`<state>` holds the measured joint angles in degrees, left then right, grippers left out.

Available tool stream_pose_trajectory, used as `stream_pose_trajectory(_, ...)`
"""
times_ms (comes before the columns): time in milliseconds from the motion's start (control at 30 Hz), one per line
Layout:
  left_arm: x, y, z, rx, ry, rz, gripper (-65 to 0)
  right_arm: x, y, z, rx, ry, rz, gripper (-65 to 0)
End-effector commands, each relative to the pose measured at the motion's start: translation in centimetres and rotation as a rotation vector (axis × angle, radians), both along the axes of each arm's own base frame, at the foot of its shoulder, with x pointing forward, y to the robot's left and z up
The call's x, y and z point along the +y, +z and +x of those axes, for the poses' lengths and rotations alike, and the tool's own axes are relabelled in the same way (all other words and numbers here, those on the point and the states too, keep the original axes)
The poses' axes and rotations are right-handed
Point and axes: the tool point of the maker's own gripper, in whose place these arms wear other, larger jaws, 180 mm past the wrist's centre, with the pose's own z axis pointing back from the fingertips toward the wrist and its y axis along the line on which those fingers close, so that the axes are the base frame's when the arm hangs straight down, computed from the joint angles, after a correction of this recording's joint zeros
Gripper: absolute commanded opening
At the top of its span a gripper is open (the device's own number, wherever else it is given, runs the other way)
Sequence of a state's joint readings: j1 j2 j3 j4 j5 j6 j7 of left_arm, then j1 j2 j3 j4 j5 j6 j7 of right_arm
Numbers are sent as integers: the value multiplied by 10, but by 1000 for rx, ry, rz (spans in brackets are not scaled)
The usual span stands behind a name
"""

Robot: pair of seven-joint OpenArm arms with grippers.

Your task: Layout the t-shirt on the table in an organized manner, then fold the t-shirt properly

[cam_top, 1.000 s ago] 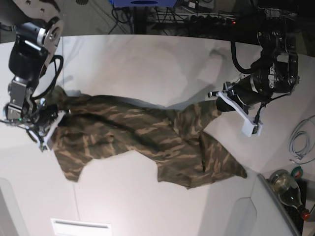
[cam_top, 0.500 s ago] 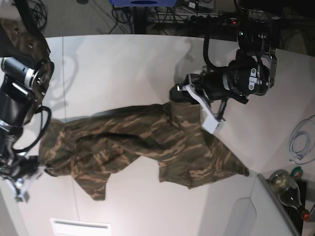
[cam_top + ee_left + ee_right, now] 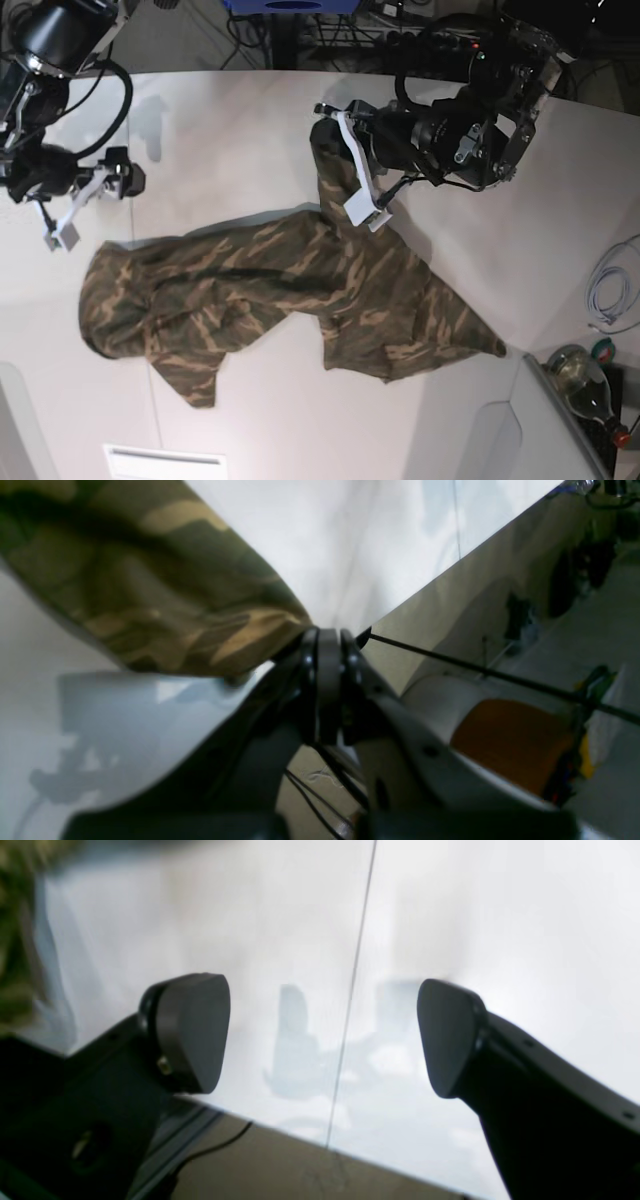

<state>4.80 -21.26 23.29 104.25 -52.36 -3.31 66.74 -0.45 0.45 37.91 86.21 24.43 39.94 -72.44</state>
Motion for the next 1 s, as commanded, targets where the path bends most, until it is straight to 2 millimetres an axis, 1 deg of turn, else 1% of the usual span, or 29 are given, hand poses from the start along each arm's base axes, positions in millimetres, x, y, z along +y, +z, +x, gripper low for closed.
stream_pose_trajectory(0,-7,12,4,-46,-34,-47,-650,-6,13,19,-72,-18,4,-114)
stream_pose_trajectory(67,-14,23,9,-119,-99,-96,-650,-6,9,18,-70,-26,16,-114)
stream_pose_trajectory(133,-33,38,20,-184,-113,-170,-650,-9,8,17,-81,-34,12,-114)
stream_pose_trajectory(200,-50,57,36,-244,-117,-231,-650,-9,7,15,-83,-38,12,-114)
stream_pose_trajectory(300,-80,94,60,-367,-164,-323,-650,-9,5,12,-74,-38,12,-114)
stream_pose_trajectory(333,-87,108,70,-413,-175,-347,-650,-9,3,9,-68,-38,12,-114)
stream_pose_trajectory(467,-106,158,103,-555,-194,-406,-650,-10,0,0,-48,-36,6,-114)
stream_pose_trajectory(533,-111,176,113,-605,-204,-417,-650,-10,-4,-8,-32,-35,3,-114)
stream_pose_trajectory(600,-110,188,123,-643,-201,-418,-650,-10,-4,-13,-30,-36,-2,-114)
stream_pose_trajectory(667,-100,202,138,-681,-153,-426,-650,-9,-4,-17,-31,-36,-3,-114)
stream_pose_trajectory(700,-95,208,146,-694,-122,-436,-650,-10,-3,-19,-30,-35,-6,-114)
stream_pose_trajectory(767,-74,215,164,-711,-35,-440,-650,-9,-3,-20,-29,-35,-7,-114)
stream_pose_trajectory(800,-66,216,172,-711,1,-439,-650,-9,-3,-20,-29,-35,-7,-114)
stream_pose_trajectory(867,-51,208,184,-689,54,-428,-650,-8,-4,-19,-29,-29,-7,-114)
stream_pose_trajectory(933,-37,196,192,-659,99,-405,-650,-7,-4,-20,-26,-25,-7,-114)
stream_pose_trajectory(967,-26,187,195,-642,115,-379,-650,-5,-4,-19,-27,-24,-2,-114)
